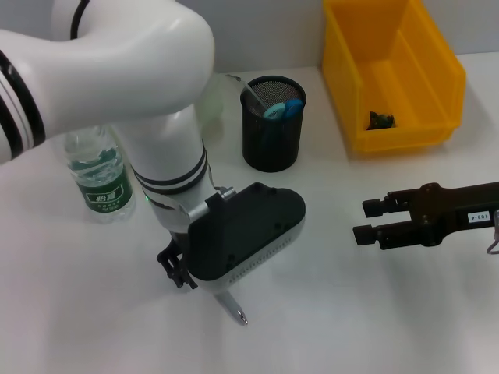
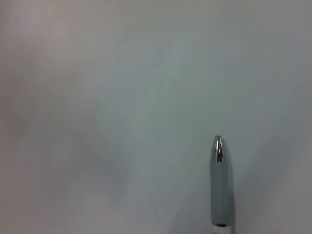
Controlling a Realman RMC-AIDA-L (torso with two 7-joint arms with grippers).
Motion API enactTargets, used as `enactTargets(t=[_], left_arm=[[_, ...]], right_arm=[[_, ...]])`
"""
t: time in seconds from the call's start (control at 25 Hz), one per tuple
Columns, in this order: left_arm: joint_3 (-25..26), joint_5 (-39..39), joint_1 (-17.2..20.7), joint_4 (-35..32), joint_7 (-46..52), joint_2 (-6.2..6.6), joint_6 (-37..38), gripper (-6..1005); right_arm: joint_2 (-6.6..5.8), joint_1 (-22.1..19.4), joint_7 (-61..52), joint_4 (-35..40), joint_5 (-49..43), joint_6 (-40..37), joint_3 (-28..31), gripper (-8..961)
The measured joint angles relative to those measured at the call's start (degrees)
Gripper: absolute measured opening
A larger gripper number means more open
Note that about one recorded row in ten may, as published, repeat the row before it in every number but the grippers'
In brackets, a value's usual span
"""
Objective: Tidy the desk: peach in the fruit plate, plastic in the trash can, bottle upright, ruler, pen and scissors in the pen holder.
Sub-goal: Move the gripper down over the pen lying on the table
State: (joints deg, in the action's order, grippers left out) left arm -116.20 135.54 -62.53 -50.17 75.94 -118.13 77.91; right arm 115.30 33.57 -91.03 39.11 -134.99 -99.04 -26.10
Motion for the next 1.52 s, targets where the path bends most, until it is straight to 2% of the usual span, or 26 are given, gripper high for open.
enactTargets(t=[0.76, 1.52], left_arm=[[-2.82, -0.39, -3.09, 4.36, 0.53, -0.86, -2.06, 564], [-4.39, -1.93, -4.53, 6.51, 0.15, -0.97, -2.61, 560]], right_arm=[[0.01, 0.50, 1.62, 0.08, -0.23, 0.02, -0.09, 729], [0.01, 0.81, 2.26, 0.00, -0.27, 0.29, -0.17, 730]])
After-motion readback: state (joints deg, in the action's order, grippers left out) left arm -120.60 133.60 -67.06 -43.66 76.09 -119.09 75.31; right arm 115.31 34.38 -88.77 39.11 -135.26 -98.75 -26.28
